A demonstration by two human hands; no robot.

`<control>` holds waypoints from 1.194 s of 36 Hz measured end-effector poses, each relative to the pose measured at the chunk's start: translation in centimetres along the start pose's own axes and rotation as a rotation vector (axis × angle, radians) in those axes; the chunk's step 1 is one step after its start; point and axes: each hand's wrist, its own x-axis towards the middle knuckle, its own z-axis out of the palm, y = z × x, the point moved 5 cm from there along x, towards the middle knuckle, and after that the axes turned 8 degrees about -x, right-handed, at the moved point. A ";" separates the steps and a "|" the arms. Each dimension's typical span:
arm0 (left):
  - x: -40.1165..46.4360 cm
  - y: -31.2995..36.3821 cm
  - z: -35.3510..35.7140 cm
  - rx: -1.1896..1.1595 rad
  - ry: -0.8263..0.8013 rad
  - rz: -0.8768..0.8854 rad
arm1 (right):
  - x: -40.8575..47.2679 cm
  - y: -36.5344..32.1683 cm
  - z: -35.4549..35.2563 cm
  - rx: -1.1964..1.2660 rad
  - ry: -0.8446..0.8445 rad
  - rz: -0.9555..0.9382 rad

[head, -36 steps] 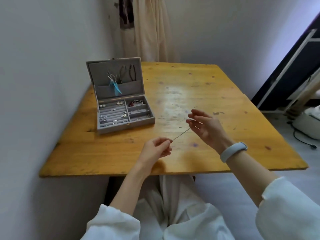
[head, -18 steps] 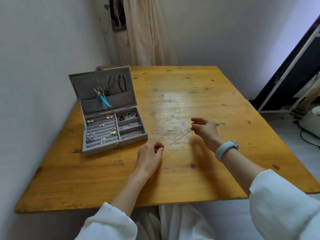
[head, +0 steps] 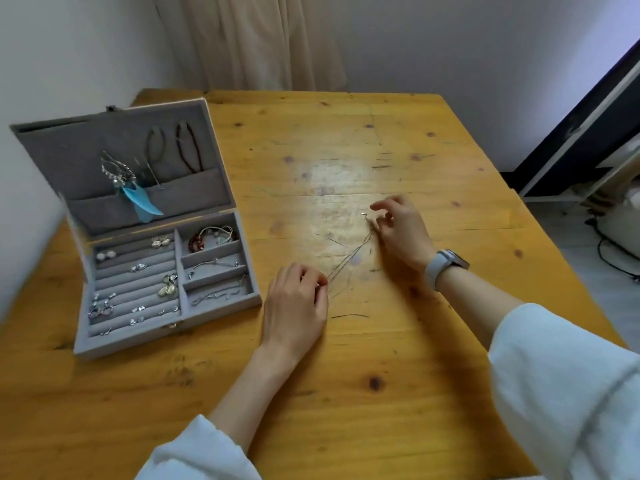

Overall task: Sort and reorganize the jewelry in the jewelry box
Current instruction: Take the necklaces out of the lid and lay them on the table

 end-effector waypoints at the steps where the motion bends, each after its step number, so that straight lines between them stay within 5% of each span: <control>1: -0.1 0.0 0.0 0.001 0.003 0.013 | -0.7 -0.1 0.0 -0.041 0.037 -0.041; 7: -0.4 0.3 0.0 0.069 0.009 0.074 | -6.1 -2.4 0.7 -0.261 0.062 -0.329; 18: -1.2 0.2 -0.3 0.148 0.046 0.139 | -4.9 -3.1 3.4 -0.412 -0.304 -0.135; 25: -1.1 -0.1 -0.2 0.209 0.032 0.092 | -1.0 -5.1 5.1 -0.403 -0.355 -0.221; 31: -1.1 0.0 -0.2 0.192 0.048 0.103 | -1.5 -5.1 4.3 -0.340 -0.118 -0.212; 43: -1.2 -0.1 0.5 0.232 -0.039 0.129 | 0.7 -6.0 5.7 -0.385 -0.375 -0.201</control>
